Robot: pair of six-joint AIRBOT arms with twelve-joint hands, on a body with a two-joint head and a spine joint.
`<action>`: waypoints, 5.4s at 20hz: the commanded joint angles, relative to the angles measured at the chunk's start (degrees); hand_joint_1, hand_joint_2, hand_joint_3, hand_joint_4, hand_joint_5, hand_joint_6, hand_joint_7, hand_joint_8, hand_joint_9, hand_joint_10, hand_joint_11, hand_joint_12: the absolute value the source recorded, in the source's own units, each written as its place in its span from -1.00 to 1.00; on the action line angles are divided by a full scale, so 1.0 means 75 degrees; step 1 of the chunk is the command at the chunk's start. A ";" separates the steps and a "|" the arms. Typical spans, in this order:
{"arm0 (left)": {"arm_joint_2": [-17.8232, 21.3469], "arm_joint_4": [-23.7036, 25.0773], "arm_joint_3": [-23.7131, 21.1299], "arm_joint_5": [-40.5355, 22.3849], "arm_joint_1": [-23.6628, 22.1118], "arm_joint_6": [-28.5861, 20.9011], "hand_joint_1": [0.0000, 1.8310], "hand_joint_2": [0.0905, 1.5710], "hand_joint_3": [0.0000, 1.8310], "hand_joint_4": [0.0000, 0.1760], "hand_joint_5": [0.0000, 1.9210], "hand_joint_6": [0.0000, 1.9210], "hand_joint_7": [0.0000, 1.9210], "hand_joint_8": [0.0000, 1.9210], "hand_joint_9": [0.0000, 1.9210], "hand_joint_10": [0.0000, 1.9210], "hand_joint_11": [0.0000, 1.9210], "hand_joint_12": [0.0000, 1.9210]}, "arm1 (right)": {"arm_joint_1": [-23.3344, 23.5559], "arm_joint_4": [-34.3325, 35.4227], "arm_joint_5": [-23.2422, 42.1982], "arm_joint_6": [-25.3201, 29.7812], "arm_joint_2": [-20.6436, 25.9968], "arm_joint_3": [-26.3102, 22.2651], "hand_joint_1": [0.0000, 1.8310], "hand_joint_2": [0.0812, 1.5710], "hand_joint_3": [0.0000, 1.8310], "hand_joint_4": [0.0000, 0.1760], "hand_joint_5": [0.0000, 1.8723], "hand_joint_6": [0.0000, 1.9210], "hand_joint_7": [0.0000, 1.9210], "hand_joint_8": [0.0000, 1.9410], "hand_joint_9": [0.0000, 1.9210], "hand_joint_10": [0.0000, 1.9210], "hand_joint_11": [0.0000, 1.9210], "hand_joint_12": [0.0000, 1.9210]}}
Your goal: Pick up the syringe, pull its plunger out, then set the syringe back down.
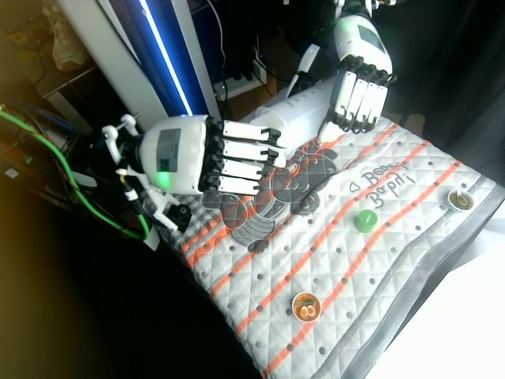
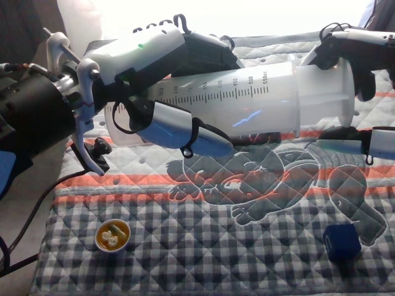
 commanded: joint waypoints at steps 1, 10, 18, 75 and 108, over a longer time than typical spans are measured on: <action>0.0079 -0.0067 0.0011 0.1357 -0.0097 -0.0199 0.48 0.48 -1.00 -1.00 -0.19 0.18 -0.10 0.30 -0.16 0.54 -0.28 0.85 | 0.0086 -0.0070 0.0781 -0.0038 0.0039 -0.0017 0.50 0.46 -1.00 -1.00 -0.10 -0.03 -0.09 0.25 -0.16 0.61 -0.04 0.79; 0.0293 -0.0426 0.0033 0.1354 0.0083 -0.0197 0.48 0.51 -1.00 -1.00 -0.20 0.22 -0.15 0.36 -0.26 0.62 -0.47 0.94 | -0.0030 -0.0018 0.1153 -0.0097 0.0408 -0.0182 0.50 0.43 -1.00 -1.00 -0.03 -0.12 -0.06 0.23 -0.10 0.51 -0.05 0.74; 0.0545 -0.0791 -0.0028 0.1542 0.0388 -0.0196 0.29 0.53 -1.00 -1.00 -0.18 0.26 -0.19 0.48 -0.42 0.56 -0.66 1.00 | -0.0257 0.0183 0.1354 -0.0161 0.0534 -0.0219 0.51 0.39 -1.00 -1.00 -0.02 -0.04 0.00 0.06 -0.03 0.37 -0.02 0.58; -0.0283 -0.0881 0.0782 0.0027 0.0445 -0.0190 0.50 0.42 -1.00 -1.00 -0.10 0.03 -0.02 0.16 -0.09 0.39 -0.29 0.68 | -0.0822 0.0856 0.2416 -0.0399 0.1155 -0.0293 -0.18 -0.02 -1.00 0.53 -0.99 -0.99 -1.00 -1.00 -1.00 -1.00 -1.00 -1.00; 0.1804 0.0000 -0.1286 0.7290 0.1908 -0.2255 -0.27 0.61 -1.00 -1.00 -0.65 -0.98 -0.53 -1.00 -0.47 -0.97 -0.85 0.18 | -0.1000 0.0872 0.3725 -0.0970 0.1261 -0.0771 -0.35 0.31 -1.00 0.08 -0.72 -0.96 -0.84 -0.97 -0.93 -0.99 -1.00 -0.88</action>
